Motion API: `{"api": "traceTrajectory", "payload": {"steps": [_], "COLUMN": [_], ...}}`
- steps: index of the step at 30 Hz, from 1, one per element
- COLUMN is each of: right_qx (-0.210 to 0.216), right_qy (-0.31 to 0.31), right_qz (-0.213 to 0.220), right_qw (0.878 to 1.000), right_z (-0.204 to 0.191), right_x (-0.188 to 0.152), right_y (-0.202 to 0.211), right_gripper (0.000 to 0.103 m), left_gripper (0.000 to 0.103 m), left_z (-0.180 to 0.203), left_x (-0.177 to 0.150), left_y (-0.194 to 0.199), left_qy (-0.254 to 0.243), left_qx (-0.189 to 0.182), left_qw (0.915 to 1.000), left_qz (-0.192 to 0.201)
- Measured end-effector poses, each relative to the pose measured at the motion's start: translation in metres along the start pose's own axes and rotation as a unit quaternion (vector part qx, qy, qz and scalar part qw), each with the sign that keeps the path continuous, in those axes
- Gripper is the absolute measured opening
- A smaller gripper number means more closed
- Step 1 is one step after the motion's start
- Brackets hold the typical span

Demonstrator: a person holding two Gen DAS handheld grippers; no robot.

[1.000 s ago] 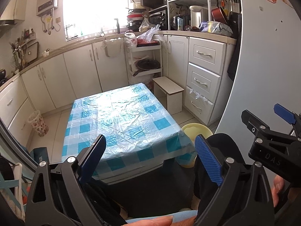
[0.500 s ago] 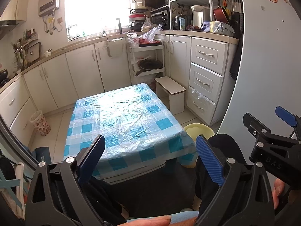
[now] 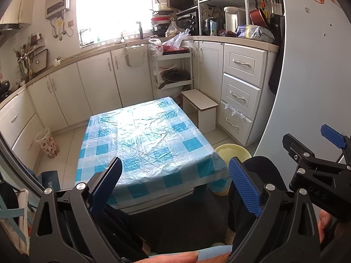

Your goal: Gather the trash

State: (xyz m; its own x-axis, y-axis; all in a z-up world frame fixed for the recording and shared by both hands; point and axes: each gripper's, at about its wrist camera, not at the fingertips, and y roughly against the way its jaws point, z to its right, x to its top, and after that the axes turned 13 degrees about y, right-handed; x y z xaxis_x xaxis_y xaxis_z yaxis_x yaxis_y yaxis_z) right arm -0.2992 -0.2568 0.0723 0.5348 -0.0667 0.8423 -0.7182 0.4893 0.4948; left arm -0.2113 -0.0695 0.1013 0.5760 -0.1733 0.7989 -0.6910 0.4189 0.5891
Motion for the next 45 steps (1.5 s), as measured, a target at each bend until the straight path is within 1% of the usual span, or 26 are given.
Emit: {"api": "traceTrajectory", "payload": {"steps": [18,30,40,45], "right_qx": [-0.008,-0.037,-0.053,-0.053], "right_qy": [0.005,0.021,0.026,0.027], "right_qz": [-0.003,0.003,0.008,0.008], "right_qw": [1.0,0.999,0.998,0.998], "right_z": [0.0018,0.0019,0.0017,0.0005], "right_x": [-0.0017,-0.0004,-0.0003,-0.0001], "right_y": [0.0003,0.0054,0.0077,0.0089], "right_gripper": [0.096,0.096,0.096,0.096], "left_gripper": [0.094,0.094,0.095,0.095], "left_z": [0.0002,-0.005,-0.0047,-0.0052], "left_x": [0.0003,0.0001,0.0004,0.0005], "left_y": [-0.0002,-0.001,-0.0005,-0.0005], "left_qy": [0.0,0.002,0.0,0.001], "left_qx": [0.001,0.004,0.005,0.005], "left_qw": [1.0,1.0,1.0,1.0], "left_qz": [-0.001,0.002,0.003,0.004]}}
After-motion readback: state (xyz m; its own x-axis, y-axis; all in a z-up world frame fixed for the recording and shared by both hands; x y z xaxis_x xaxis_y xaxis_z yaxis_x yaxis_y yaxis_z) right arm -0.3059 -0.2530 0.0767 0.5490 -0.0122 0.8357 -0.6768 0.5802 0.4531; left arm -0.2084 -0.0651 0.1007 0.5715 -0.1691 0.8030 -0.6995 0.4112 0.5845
